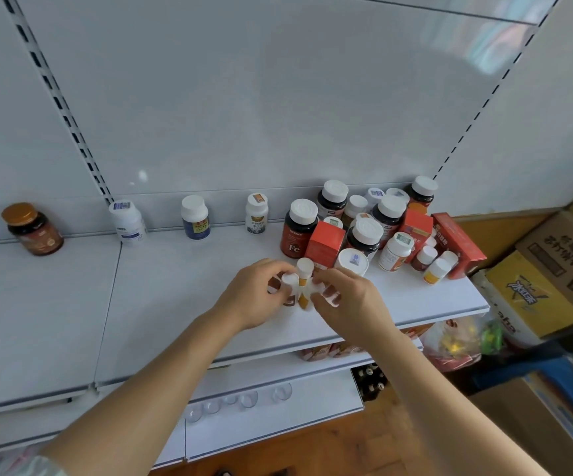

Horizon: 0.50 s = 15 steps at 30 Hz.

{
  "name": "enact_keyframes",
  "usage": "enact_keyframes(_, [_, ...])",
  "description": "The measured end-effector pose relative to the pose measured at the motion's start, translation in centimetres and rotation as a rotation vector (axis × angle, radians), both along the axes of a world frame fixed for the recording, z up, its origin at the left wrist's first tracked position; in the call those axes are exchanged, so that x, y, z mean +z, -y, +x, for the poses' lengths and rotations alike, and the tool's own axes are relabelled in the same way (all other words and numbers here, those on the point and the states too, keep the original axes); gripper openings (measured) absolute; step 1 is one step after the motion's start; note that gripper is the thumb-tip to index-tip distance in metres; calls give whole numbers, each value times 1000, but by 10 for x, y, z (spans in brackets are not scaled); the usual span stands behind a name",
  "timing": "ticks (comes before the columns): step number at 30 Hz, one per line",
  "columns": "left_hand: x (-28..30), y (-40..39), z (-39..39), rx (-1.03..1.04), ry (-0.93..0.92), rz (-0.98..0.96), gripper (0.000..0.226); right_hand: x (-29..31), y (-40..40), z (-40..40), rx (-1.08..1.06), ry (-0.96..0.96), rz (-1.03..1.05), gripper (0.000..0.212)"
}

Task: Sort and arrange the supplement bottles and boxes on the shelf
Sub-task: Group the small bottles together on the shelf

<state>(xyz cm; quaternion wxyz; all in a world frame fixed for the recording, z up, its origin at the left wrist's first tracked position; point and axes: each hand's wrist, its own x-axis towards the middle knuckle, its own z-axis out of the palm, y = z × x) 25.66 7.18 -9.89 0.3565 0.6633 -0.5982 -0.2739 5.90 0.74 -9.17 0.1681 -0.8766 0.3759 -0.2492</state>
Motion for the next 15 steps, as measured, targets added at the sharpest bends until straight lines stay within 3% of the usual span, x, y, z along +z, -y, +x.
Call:
enact_keyframes(8, [11, -16, 15, 69, -255, 0, 25, 19, -10, 18, 45, 181, 315, 25])
enact_keyframes(15, [27, -47, 25, 253, -271, -6, 30, 34, -21, 49, 110, 245, 435, 24])
